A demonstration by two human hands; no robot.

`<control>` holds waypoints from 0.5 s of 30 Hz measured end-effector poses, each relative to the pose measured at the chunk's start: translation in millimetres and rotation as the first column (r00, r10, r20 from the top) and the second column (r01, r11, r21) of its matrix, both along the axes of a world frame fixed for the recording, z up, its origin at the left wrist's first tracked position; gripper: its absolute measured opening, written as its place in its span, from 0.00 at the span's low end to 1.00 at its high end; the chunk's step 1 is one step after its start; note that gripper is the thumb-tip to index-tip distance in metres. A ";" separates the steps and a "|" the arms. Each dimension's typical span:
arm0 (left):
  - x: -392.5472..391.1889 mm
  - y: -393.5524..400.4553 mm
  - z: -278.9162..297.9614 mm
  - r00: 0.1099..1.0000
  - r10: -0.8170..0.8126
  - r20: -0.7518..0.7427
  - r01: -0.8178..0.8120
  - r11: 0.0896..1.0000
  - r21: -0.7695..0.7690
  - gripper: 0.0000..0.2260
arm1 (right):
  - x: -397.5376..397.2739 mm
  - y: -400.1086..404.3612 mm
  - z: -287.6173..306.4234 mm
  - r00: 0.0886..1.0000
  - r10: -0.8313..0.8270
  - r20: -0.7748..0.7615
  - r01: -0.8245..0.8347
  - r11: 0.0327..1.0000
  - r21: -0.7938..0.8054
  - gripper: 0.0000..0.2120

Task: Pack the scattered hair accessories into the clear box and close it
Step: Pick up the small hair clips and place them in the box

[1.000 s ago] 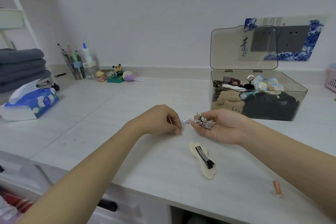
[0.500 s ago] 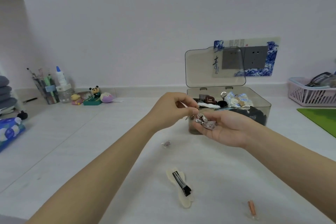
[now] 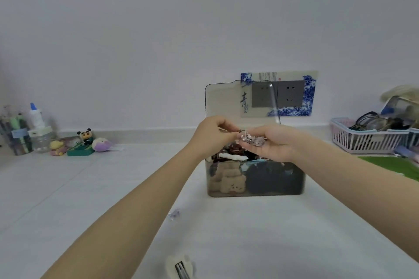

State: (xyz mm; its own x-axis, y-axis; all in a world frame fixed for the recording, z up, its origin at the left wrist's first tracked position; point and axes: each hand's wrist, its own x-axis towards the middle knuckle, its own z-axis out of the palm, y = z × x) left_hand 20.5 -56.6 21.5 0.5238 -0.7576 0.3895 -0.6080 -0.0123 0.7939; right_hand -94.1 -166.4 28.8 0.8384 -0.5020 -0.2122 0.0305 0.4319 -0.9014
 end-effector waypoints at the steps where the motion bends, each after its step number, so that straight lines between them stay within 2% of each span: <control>1: 2.5 -3.9 -5.0 1.000 0.011 -0.020 -0.010 0.999 0.034 0.06 | 2.3 -6.4 -2.5 0.998 0.001 -0.056 -0.003 0.999 -0.044 0.09; 4: 8.2 -11.3 -18.1 0.999 -0.002 -0.047 0.010 0.984 0.175 0.07 | 6.0 -17.8 -8.8 0.972 0.025 -0.233 -0.078 0.972 -0.222 0.03; 8: 13.9 -15.4 -17.8 0.998 -0.061 0.031 0.049 0.949 0.310 0.07 | 12.4 -31.8 -14.2 0.922 -0.005 -0.387 -0.169 0.895 -0.413 0.05; 11: 16.0 -16.6 -14.2 0.984 -0.089 0.152 0.021 0.916 0.400 0.06 | 13.8 -35.7 -15.7 0.890 -0.026 -0.454 -0.243 0.816 -0.524 0.10; 15: 19.1 -17.8 -15.0 0.951 -0.116 0.287 -0.042 0.871 0.490 0.01 | 14.8 -37.1 -17.1 0.873 -0.024 -0.486 -0.304 0.753 -0.583 0.09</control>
State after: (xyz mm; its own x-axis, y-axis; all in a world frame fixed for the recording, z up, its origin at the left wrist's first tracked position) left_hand 39.6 -74.3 6.5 0.4104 -0.9064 0.0995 -0.8212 -0.3199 0.4726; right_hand -79.3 -203.6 11.7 0.8039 -0.5382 -0.2531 -0.4478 -0.2676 -0.8532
